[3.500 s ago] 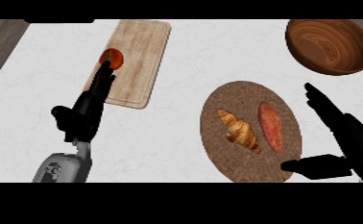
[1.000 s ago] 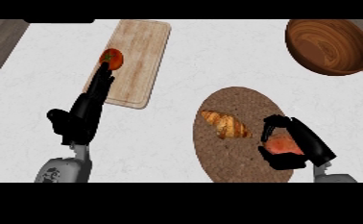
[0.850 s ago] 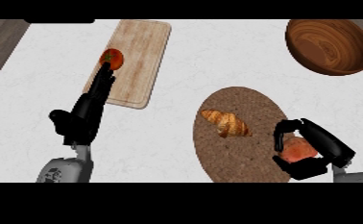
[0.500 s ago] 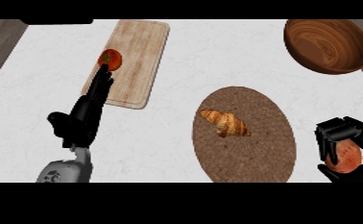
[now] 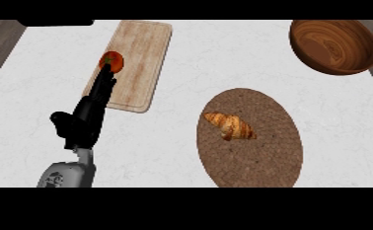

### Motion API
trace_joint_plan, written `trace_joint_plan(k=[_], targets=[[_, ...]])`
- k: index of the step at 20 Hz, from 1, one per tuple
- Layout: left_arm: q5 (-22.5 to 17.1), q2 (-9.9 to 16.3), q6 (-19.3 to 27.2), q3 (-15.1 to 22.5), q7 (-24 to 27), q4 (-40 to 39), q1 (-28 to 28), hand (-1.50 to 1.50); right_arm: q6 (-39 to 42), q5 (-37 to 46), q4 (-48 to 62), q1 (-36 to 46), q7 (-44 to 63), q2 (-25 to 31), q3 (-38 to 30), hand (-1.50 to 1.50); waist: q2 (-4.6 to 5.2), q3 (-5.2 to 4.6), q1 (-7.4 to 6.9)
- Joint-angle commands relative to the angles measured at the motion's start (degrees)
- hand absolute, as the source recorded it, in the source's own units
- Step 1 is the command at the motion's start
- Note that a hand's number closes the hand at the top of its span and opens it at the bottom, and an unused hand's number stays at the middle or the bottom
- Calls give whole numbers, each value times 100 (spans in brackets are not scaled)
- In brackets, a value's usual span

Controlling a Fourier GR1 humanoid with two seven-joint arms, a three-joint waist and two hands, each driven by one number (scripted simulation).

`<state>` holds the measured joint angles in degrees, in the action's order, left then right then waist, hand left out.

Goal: Pick the sweet potato from the placemat and place it in the bowl

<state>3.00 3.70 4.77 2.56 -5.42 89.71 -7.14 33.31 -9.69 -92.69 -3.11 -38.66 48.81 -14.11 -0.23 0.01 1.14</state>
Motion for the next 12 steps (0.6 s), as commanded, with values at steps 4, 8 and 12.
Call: trace_joint_plan(k=[4, 8, 12], targets=[[-157, 69, -232, -152, 330, -356, -64, 0, 950, -1159, -103, 127, 387, 812, -1042, 150, 16, -5, -63], [94, -47, -39, 55, 38, -103, -102, 0, 404, -1752, -114, 1233, 1781, 864, -662, 150, 29, -7, -162], [196, -178, 18, 170, 226, -100, 102, 0, 376, -1930, 99, 1699, 2447, 977, -748, 150, 24, -5, -141]])
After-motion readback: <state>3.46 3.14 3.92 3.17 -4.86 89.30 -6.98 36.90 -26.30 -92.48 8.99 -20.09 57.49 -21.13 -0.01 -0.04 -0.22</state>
